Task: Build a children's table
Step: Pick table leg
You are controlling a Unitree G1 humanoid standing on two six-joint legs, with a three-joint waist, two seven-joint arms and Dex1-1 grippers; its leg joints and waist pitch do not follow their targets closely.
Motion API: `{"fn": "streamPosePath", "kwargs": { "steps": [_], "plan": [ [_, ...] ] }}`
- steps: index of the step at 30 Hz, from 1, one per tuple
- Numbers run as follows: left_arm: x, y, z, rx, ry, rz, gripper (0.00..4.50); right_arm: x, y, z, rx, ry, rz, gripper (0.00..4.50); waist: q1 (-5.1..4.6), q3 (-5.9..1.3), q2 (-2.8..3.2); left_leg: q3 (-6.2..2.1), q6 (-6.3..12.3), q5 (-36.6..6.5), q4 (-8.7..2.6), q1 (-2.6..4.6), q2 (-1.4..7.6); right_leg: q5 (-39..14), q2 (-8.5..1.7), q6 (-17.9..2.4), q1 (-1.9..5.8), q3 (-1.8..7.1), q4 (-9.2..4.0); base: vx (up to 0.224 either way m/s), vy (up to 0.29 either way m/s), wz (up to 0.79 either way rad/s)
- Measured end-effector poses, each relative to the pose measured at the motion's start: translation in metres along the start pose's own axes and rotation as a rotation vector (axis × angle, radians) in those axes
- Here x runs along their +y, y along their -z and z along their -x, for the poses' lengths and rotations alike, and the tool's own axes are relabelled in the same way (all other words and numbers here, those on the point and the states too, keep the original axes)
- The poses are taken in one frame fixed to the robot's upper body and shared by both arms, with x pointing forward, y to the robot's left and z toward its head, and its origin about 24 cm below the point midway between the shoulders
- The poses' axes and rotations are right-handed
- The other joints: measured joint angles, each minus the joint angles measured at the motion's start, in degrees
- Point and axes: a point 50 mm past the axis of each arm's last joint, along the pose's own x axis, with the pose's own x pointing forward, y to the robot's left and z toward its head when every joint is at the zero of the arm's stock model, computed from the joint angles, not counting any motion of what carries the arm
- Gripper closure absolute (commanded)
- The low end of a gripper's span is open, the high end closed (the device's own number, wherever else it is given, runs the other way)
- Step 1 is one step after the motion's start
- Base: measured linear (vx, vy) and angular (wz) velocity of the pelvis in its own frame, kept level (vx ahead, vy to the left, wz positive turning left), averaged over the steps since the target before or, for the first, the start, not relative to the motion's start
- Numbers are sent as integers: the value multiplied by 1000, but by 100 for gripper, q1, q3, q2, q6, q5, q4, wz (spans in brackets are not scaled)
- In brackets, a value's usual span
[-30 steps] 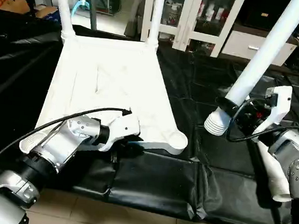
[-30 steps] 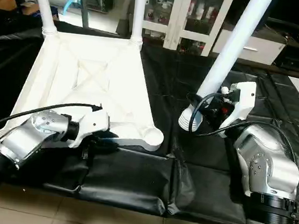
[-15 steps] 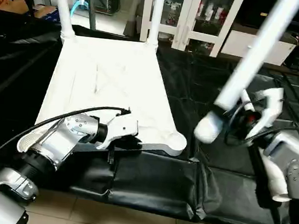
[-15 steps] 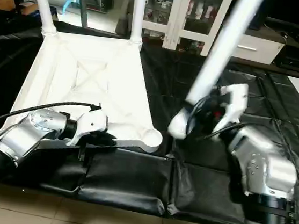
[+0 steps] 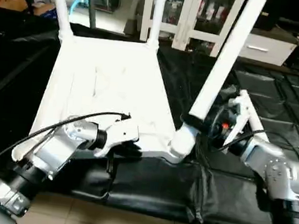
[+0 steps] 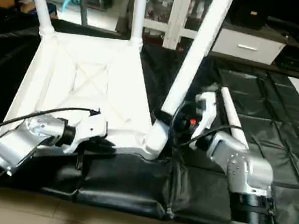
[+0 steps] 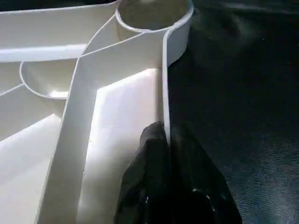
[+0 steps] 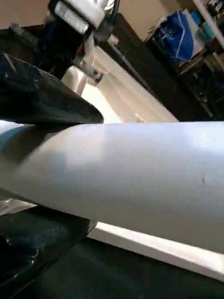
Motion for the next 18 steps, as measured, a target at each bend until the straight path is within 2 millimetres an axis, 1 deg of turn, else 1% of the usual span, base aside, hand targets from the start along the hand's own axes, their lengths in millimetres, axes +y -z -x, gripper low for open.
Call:
{"fn": "streamPosePath", "kwargs": {
  "steps": [5, 11, 18],
  "plan": [
    [-3, -2, 1, -5, 4, -9, 450, -5, 3, -1, 3, 17, 51, 265, 7, 11, -19, 7, 6, -4, -10, -6, 0, -4, 0, -1, -1, 0, -22, 0, 0, 0],
    [-4, -3, 1, -11, 10, -18, 450, -2, 5, -5, 31, -11, 146, 265, 8, 16, -28, 10, 9, -5, -18, -5, 0, -9, 0, -2, -1, 0, -27, 0, 0, 0],
    [-8, -3, 1, -22, 31, -24, 450, -1, 13, -1, 35, -45, 186, 265, 12, 20, -35, 10, 10, -7, -20, -4, 0, -12, -1, -1, 0, -1, -29, 0, 0, 0]
  ]
}}
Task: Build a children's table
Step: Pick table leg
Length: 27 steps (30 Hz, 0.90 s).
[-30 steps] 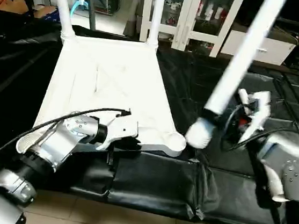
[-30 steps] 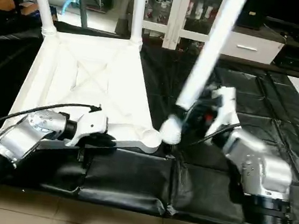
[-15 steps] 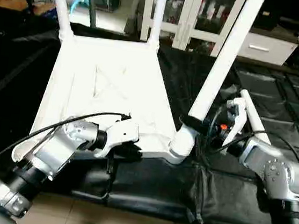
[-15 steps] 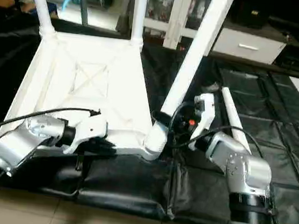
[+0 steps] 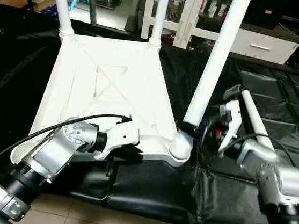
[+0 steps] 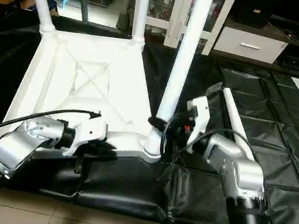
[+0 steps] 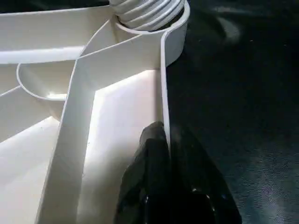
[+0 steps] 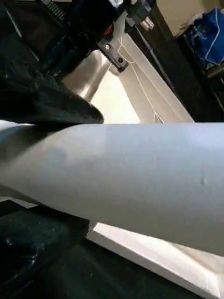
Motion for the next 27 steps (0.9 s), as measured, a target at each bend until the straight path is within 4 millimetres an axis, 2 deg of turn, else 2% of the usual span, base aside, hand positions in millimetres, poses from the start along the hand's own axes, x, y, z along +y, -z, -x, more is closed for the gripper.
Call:
{"fn": "streamPosePath", "kwargs": {
  "steps": [10, 19, 27],
  "plan": [
    [-2, 1, 0, -3, 13, 8, 450, 2, 8, 2, -41, -13, 39, 265, -15, -4, -13, 0, -1, 0, -2, 8, 0, -2, 0, 3, 7, 1, -2, 0, 0, 0],
    [-2, 1, -1, -4, 15, 8, 450, 3, 25, 14, -162, 27, -1, 265, -5, -11, -27, -3, -1, -1, -4, 10, -2, -7, -2, 10, 15, 0, -6, 0, 0, 0],
    [-3, 0, -2, -7, 21, 4, 450, 7, 33, 21, -219, 39, 32, 265, 3, -11, -26, -3, 1, -2, -10, 10, -4, -11, -4, 14, 17, 0, -8, 0, 0, 0]
  ]
}}
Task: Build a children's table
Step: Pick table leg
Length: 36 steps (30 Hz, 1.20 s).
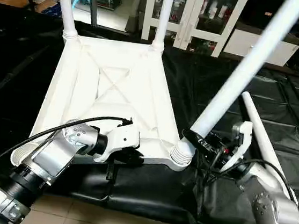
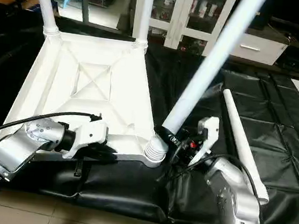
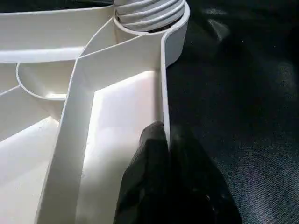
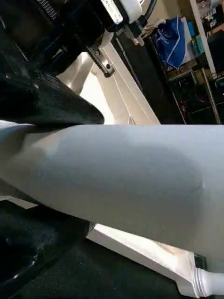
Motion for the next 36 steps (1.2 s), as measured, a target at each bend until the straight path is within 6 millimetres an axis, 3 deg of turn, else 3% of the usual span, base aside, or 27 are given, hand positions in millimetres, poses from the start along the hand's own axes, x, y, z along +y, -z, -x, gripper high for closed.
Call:
{"fn": "streamPosePath", "kwargs": {
  "steps": [10, 16, 25, 36],
  "plan": [
    [-1, 1, 0, 3, 3, -1, 450, 10, 3, 3, 4, -22, 150, 265, -13, -12, -9, -2, 1, -2, -3, 6, -1, -6, -1, 7, 7, 0, -2, 0, 0, 0],
    [-1, 3, 0, 13, 3, 2, 450, 13, 2, -1, 81, -58, 218, 265, -33, -68, -59, -6, 0, -2, -4, 12, -1, -27, 1, 41, 11, -1, -2, 0, 0, 0],
    [-1, 6, -1, 34, 2, 7, 450, 10, 6, -5, 140, -68, 201, 265, -91, -128, -105, -18, -1, -4, -6, 30, -4, -31, 2, 48, 8, -5, -12, 0, 0, 0],
    [-2, 8, -1, 35, 5, 11, 450, 11, 11, -2, 113, -33, 165, 266, -164, -141, -101, -26, 7, -10, -40, 51, -12, -32, 5, 49, 55, -11, -83, 0, 0, 0]
  ]
}}
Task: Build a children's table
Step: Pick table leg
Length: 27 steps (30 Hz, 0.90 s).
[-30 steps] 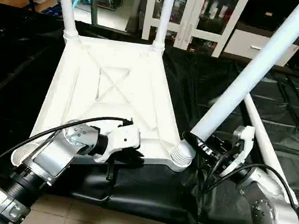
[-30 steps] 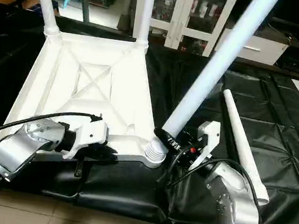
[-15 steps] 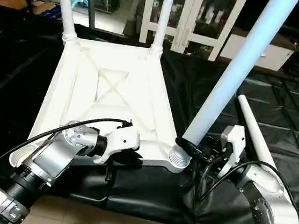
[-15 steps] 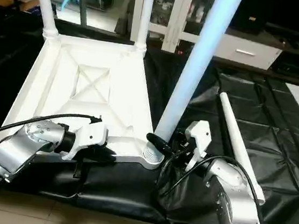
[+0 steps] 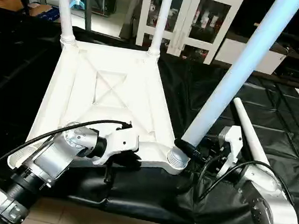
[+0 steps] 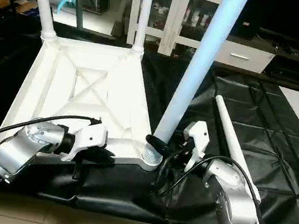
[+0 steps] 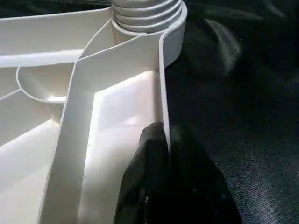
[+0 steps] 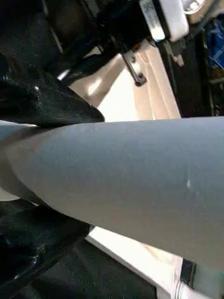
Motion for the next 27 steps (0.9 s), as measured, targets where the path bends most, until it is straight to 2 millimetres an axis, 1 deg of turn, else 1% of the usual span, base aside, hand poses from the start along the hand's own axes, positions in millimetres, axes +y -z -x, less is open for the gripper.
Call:
{"fn": "streamPosePath", "kwargs": {
  "steps": [4, 11, 22, 25, 27],
  "plan": [
    [0, 1, 0, 2, 0, 7, 450, 2, 3, 0, -14, 25, -9, 266, -13, 5, 2, -2, -1, -1, -17, 42, -5, -4, 0, 6, 38, 0, -21, 0, 0, 0],
    [0, 1, 0, 1, 1, 7, 450, 2, 3, -1, -20, 30, -5, 266, -20, 7, 6, -1, -1, -1, -71, 42, -16, -4, 1, 6, 45, -1, -96, 0, 0, 0],
    [0, 1, 0, -3, -2, 8, 450, 3, 2, -2, -41, 42, 7, 266, -20, 18, 21, -1, -1, -1, -81, 42, -18, -4, 1, 6, 42, 0, -98, 0, 0, 0],
    [1, 1, -1, -4, -15, 16, 450, 3, 2, -6, -55, 71, 6, 266, -41, 28, 25, -1, -1, -1, -81, 42, -18, -4, 1, 6, 39, 0, -100, 0, 0, 0],
    [2, 0, -2, -5, -42, 34, 450, 1, 1, -10, -62, 112, 10, 266, -83, 37, 30, -1, -1, -1, -81, 43, -19, -4, 0, 6, 37, 1, -102, 0, 0, 0]
  ]
}}
